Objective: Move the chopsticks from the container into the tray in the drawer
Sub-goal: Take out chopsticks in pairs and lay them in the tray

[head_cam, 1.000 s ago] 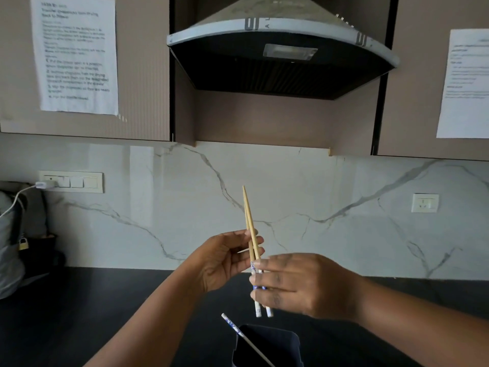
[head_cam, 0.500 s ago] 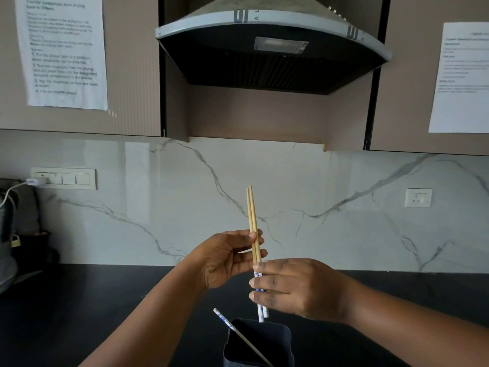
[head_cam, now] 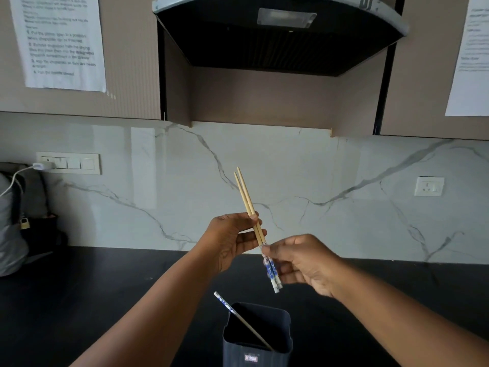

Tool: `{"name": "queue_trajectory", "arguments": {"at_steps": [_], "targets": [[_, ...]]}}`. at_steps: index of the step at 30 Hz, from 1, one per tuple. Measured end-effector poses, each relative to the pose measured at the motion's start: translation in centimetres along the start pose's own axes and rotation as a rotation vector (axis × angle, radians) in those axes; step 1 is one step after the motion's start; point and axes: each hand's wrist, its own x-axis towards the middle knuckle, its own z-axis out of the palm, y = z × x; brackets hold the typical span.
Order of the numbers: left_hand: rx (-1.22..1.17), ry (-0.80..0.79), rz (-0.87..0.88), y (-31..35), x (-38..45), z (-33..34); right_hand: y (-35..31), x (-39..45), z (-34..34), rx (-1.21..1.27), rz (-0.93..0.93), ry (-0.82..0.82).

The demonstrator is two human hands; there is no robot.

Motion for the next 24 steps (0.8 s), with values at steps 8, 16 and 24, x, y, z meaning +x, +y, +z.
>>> {"name": "queue_trajectory", "arguments": {"at_steps": [8, 16, 24], "targets": [[0.017, 0.029, 0.033, -0.9, 0.4, -0.6, 1.6, 0.8, 0.9, 0.149, 0.043, -0.050], [0.032, 0.044, 0.057, -1.5, 0.7, -0.7, 2.5, 1.4, 0.8, 0.168, 0.039, -0.074], [0.086, 0.056, 0.089, -3.5, 0.4, -1.4, 4.3, 1.6, 1.2, 0.213, 0.084, -0.110]]}}
